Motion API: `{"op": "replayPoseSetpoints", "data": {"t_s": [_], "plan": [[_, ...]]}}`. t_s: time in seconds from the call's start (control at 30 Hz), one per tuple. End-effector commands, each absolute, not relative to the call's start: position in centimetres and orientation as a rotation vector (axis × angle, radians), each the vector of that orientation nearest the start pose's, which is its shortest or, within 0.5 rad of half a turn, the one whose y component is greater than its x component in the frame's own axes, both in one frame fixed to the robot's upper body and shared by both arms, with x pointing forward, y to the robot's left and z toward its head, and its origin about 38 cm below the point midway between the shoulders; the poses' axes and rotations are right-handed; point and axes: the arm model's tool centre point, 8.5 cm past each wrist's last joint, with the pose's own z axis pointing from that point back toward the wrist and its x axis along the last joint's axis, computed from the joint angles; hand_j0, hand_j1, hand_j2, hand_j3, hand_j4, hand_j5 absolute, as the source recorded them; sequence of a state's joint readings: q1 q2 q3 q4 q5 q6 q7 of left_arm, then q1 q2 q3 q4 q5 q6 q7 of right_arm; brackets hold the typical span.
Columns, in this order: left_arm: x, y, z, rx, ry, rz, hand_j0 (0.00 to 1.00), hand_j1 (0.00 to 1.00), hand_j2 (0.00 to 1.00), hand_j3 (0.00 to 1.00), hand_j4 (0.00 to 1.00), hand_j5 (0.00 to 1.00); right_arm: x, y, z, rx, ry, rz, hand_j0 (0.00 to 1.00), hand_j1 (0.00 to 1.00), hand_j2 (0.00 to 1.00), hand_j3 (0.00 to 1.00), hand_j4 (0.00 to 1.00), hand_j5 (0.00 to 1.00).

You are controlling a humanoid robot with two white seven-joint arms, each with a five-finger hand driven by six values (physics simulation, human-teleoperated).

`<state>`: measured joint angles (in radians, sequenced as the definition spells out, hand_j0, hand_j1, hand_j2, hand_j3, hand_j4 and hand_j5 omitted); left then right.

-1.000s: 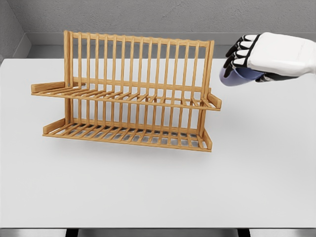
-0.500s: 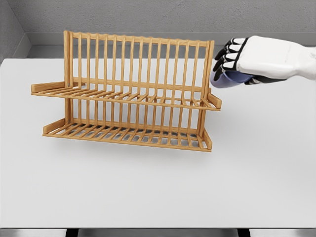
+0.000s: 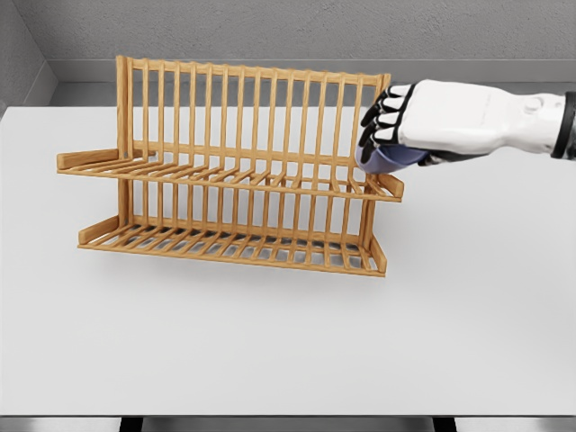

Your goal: Right arm put cup on second shelf

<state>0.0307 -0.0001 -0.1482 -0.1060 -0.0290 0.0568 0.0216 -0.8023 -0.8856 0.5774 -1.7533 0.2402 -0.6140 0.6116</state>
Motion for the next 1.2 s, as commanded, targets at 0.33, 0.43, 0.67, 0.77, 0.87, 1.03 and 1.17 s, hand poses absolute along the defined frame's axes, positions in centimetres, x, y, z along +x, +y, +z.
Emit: {"op": "replayPoseSetpoints", "data": {"t_s": [0.33, 0.43, 0.67, 0.77, 0.87, 1.03, 1.17], "plan": [[1.1, 26.9, -26.3, 0.105, -0.013, -0.177, 1.0, 1.0, 1.0, 1.0, 1.0, 1.0, 39.5, -23.3, 31.8, 0.435, 1.943, -2.726, 0.65, 0.65, 0.65, 0.65, 0.65, 0.65], [1.1, 26.9, -26.3, 0.104, -0.013, -0.178, 1.0, 1.0, 1.0, 1.0, 1.0, 1.0, 39.5, -23.3, 31.8, 0.437, 1.941, -2.726, 1.0, 1.0, 1.0, 1.0, 1.0, 1.0], [1.1, 26.9, -26.3, 0.105, -0.013, -0.177, 1.0, 1.0, 1.0, 1.0, 1.0, 1.0, 39.9, -25.1, 38.4, 0.69, 2.018, -2.553, 1.0, 1.0, 1.0, 1.0, 1.0, 1.0], [1.1, 26.9, -26.3, 0.104, -0.013, -0.178, 1.0, 1.0, 1.0, 1.0, 1.0, 1.0, 40.3, -28.1, 40.9, 0.849, 2.081, -2.507, 1.0, 1.0, 1.0, 1.0, 1.0, 1.0], [1.1, 26.9, -26.3, 0.104, -0.013, -0.178, 1.0, 1.0, 1.0, 1.0, 1.0, 1.0, 43.2, -35.2, 37.8, 0.981, 2.264, -2.651, 1.0, 1.0, 1.0, 1.0, 1.0, 1.0], [1.1, 26.9, -26.3, 0.104, -0.013, -0.178, 1.0, 1.0, 1.0, 1.0, 1.0, 1.0, 44.0, -38.0, 28.6, 0.866, 2.715, -2.623, 1.0, 1.0, 1.0, 1.0, 1.0, 1.0], [1.1, 26.9, -26.3, 0.104, -0.013, -0.178, 1.0, 1.0, 1.0, 1.0, 1.0, 1.0, 43.3, -39.5, 25.5, 0.857, 2.776, -2.688, 1.0, 1.0, 1.0, 1.0, 1.0, 1.0]]}}
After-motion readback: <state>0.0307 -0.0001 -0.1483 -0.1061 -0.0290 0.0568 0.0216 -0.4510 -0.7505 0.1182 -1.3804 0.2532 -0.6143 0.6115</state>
